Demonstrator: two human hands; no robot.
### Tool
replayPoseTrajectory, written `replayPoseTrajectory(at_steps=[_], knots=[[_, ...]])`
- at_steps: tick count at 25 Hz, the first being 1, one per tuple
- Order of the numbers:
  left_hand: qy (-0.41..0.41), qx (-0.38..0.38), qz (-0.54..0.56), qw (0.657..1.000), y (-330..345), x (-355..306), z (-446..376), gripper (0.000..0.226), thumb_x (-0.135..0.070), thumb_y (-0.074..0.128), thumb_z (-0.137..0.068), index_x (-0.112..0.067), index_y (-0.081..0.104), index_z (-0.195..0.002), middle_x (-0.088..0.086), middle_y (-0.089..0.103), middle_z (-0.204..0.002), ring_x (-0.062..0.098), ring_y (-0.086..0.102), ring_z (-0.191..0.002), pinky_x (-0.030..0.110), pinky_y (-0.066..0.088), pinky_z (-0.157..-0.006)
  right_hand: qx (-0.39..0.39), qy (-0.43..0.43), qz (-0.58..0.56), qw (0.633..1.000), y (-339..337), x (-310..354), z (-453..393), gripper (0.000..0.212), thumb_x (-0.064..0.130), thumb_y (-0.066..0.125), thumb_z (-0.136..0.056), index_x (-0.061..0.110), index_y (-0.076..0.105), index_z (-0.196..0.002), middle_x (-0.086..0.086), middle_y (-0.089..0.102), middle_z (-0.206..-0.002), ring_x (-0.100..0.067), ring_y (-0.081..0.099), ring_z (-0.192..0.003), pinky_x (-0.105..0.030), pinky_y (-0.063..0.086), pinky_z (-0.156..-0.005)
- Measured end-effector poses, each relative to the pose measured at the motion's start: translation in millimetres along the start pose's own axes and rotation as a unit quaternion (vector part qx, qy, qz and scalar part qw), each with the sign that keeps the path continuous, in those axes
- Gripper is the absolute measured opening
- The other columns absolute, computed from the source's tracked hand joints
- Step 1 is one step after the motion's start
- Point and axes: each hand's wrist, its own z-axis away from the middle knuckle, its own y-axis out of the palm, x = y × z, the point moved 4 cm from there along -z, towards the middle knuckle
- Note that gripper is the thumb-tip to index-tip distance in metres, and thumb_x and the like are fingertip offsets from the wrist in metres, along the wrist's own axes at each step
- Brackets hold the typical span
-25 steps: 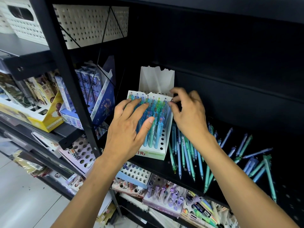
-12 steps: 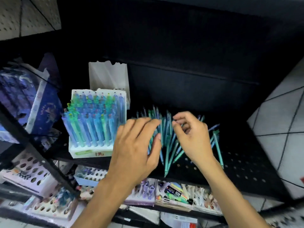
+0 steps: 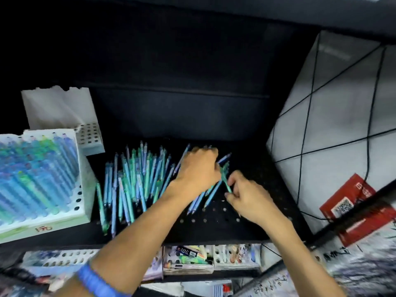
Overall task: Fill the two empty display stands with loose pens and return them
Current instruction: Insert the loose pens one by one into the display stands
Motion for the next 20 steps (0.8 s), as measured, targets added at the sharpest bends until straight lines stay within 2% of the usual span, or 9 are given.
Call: replayPoseTrajectory(at_steps=[2, 6, 7, 9, 11, 13, 16, 18, 20], knots=[[-0.034, 0.044, -0.013, 0.998, 7.0, -2.5, -27.7, 0.030, -0.025, 0.057, -0.092, -0.008, 0.063, -0.116, 0.018, 0.066, -0.121, 0.038, 0.060, -0.112, 0.039, 0.048, -0.088, 0.034, -0.008, -0.012, 0.999, -3.9, -2.8, 0.3, 0.022, 0.028, 0.063, -0.087, 0.028, 0.043, -0.098, 0.002, 0.063, -0.078, -0.024, 0.060, -0.077, -0.037, 0.048, -0.068], [-0.074, 0.143, 0.005, 0.987, 27.8, 2.5, -54.9, 0.041, -0.040, 0.062, -0.091, -0.007, 0.062, -0.116, 0.015, 0.064, -0.124, 0.035, 0.061, -0.112, 0.033, 0.046, -0.080, -0.043, 0.015, -0.121, 0.992, -21.8, -24.8, 14.3, 0.018, 0.020, 0.063, -0.087, 0.026, 0.046, -0.090, 0.002, 0.054, -0.056, -0.012, 0.051, -0.055, -0.037, 0.044, -0.062], [-0.076, 0.157, 0.004, 0.985, 30.8, 1.0, -58.0, 0.039, -0.040, 0.063, -0.091, -0.007, 0.061, -0.112, 0.013, 0.064, -0.121, 0.033, 0.061, -0.110, 0.032, 0.044, -0.076, -0.055, 0.030, -0.157, 0.986, -24.9, -31.9, 17.6, 0.018, 0.020, 0.063, -0.088, 0.027, 0.047, -0.089, 0.003, 0.052, -0.054, -0.008, 0.047, -0.050, -0.035, 0.042, -0.059], [-0.065, 0.171, -0.010, 0.983, 34.3, -6.7, -61.8, 0.020, -0.025, 0.065, -0.090, -0.008, 0.056, -0.096, 0.013, 0.064, -0.115, 0.031, 0.062, -0.105, 0.031, 0.041, -0.072, -0.067, 0.056, -0.217, 0.972, -27.2, -44.0, 20.7, 0.018, 0.020, 0.063, -0.090, 0.029, 0.048, -0.088, 0.005, 0.053, -0.055, -0.005, 0.044, -0.046, -0.030, 0.041, -0.056], [-0.058, 0.175, -0.005, 0.983, 36.6, -15.6, -63.0, 0.013, -0.010, 0.062, -0.087, -0.010, 0.049, -0.086, 0.017, 0.064, -0.111, 0.033, 0.063, -0.102, 0.032, 0.042, -0.070, -0.072, 0.072, -0.244, 0.964, -24.9, -52.8, 21.3, 0.017, 0.021, 0.063, -0.090, 0.030, 0.048, -0.088, 0.004, 0.055, -0.058, -0.005, 0.044, -0.044, -0.030, 0.041, -0.054], [-0.064, 0.165, 0.034, 0.984, 36.8, -19.7, -63.9, 0.014, -0.010, 0.062, -0.088, -0.009, 0.049, -0.084, 0.017, 0.064, -0.108, 0.033, 0.063, -0.101, 0.031, 0.043, -0.070, -0.069, 0.082, -0.265, 0.958, -21.6, -57.9, 21.3, 0.016, 0.021, 0.062, -0.091, 0.031, 0.049, -0.089, 0.001, 0.057, -0.062, -0.005, 0.044, -0.046, -0.032, 0.044, -0.054], [-0.073, 0.062, 0.120, 0.988, 24.0, -21.3, -67.1, 0.014, -0.017, 0.053, -0.096, -0.004, 0.059, -0.097, 0.018, 0.064, -0.108, 0.036, 0.064, -0.100, 0.031, 0.041, -0.072, -0.068, 0.092, -0.294, 0.949, -18.7, -63.3, 21.1, 0.015, 0.022, 0.061, -0.091, 0.032, 0.050, -0.092, -0.004, 0.061, -0.068, -0.012, 0.050, -0.055, -0.041, 0.050, -0.062], [-0.068, 0.015, 0.149, 0.986, 10.9, -26.9, -65.3, 0.016, -0.016, 0.046, -0.099, -0.005, 0.056, -0.104, 0.020, 0.062, -0.112, 0.039, 0.062, -0.101, 0.031, 0.037, -0.072, -0.060, 0.091, -0.303, 0.947, -17.5, -64.8, 20.4, 0.015, 0.023, 0.061, -0.092, 0.032, 0.050, -0.093, -0.003, 0.061, -0.068, -0.013, 0.052, -0.059, -0.040, 0.047, -0.060], [-0.064, 0.068, 0.134, 0.987, 7.5, -35.4, -59.6, 0.019, -0.021, 0.048, -0.096, -0.010, 0.056, -0.110, 0.017, 0.063, -0.118, 0.036, 0.061, -0.104, 0.029, 0.037, -0.074, -0.057, 0.086, -0.308, 0.946, -15.6, -64.9, 19.5, 0.015, 0.024, 0.062, -0.092, 0.033, 0.050, -0.094, 0.002, 0.059, -0.064, -0.012, 0.052, -0.058, -0.034, 0.043, -0.056]])
